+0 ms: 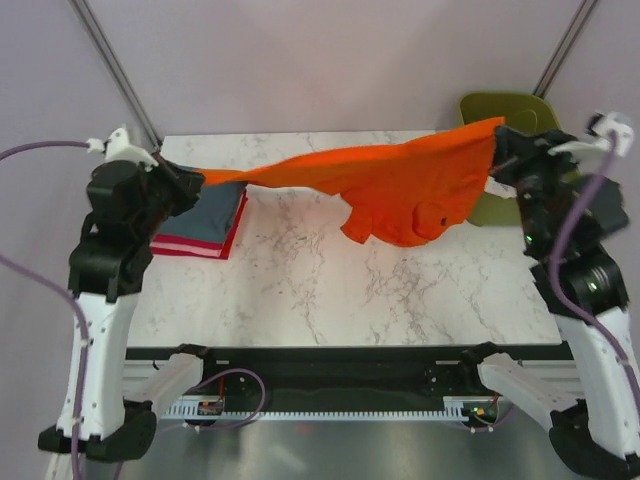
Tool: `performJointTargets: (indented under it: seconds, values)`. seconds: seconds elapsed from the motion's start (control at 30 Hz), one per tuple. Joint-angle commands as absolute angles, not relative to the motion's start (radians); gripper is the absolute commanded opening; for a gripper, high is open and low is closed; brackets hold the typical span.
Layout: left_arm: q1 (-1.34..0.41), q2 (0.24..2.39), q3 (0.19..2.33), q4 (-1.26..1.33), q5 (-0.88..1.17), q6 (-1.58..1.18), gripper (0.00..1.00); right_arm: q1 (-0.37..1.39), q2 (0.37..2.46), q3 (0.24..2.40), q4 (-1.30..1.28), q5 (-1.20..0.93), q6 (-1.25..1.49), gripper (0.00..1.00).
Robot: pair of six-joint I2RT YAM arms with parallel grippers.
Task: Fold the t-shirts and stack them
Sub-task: Flatten the tshirt out
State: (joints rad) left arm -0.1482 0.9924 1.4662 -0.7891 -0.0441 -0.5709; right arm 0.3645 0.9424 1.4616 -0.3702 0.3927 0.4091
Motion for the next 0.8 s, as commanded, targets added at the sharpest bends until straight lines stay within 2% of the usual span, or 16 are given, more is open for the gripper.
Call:
performJointTargets:
  seconds: [0.0, 0.17, 0.43, 0.57, 0.77]
  values:
    - [-0.149, 0.864, 1.564, -0.833, -0.072, -0.635, 0.02, 0.360, 0.784, 1.551, -0.318, 0.394, 0.353, 0.00]
    - [-0.150, 0.741, 1.621, -0.836, -0.041, -0.699, 0.02, 0.360, 0.670, 1.632, -0.301, 0.362, 0.344, 0.00]
    - [-0.150, 0.802, 1.724, -0.864, 0.029, -0.744, 0.02, 0.362, 0.776, 1.830, -0.356, 0.359, 0.359, 0.00]
    - [-0.150, 0.853, 1.658, -0.859, -0.027, -0.739, 0.02, 0.362, 0.827, 1.770, -0.368, 0.436, 0.370, 0.00]
    - [-0.150, 0.931, 1.402, -0.686, -0.012, -0.765, 0.02, 0.362, 0.920, 1.550, -0.286, 0.511, 0.394, 0.00]
